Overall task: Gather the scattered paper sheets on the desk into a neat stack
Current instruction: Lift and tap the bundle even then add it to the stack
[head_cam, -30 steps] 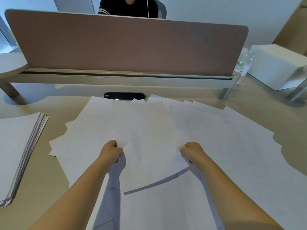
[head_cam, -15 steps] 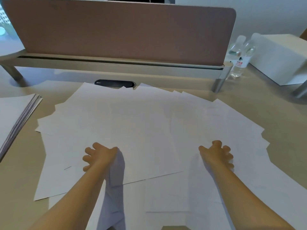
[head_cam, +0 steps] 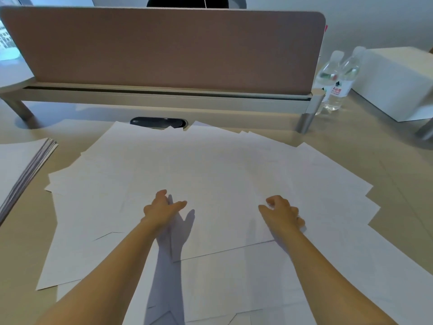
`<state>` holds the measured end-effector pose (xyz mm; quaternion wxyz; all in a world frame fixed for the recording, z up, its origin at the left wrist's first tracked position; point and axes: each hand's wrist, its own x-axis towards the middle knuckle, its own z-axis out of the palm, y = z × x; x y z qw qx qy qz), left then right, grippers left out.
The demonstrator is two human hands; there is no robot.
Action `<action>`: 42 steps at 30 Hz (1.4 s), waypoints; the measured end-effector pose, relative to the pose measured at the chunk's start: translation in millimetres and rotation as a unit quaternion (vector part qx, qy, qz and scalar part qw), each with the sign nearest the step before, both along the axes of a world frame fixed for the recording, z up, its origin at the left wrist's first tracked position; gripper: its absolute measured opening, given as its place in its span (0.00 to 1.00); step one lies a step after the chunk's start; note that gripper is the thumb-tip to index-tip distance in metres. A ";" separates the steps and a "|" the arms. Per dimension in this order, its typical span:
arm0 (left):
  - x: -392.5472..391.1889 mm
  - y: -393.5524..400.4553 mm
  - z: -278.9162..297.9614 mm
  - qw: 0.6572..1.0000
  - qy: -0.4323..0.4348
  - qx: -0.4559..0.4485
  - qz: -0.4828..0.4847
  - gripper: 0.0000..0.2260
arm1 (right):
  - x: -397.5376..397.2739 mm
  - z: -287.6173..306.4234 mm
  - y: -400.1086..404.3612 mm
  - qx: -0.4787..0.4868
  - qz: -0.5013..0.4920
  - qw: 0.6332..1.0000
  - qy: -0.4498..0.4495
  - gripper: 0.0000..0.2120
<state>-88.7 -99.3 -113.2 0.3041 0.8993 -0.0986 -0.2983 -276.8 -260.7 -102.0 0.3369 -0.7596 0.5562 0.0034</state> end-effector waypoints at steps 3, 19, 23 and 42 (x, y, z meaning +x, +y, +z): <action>4.6 5.9 -3.5 0.988 -0.082 0.104 0.082 0.28 | -5.2 2.3 -16.9 -0.009 -0.068 0.998 0.011 0.23; -1.0 -6.4 8.5 0.976 0.116 -0.178 0.048 0.30 | 40.7 -9.8 -10.8 0.115 -0.078 0.981 -0.137 0.33; -11.2 -3.6 7.4 0.983 0.115 -0.144 0.018 0.19 | 46.1 -16.7 -2.8 0.117 -0.053 0.984 -0.123 0.29; 56.2 20.2 -0.2 0.976 -0.125 0.156 0.083 0.28 | 79.2 -8.2 -19.2 0.017 -0.033 0.999 -0.003 0.32</action>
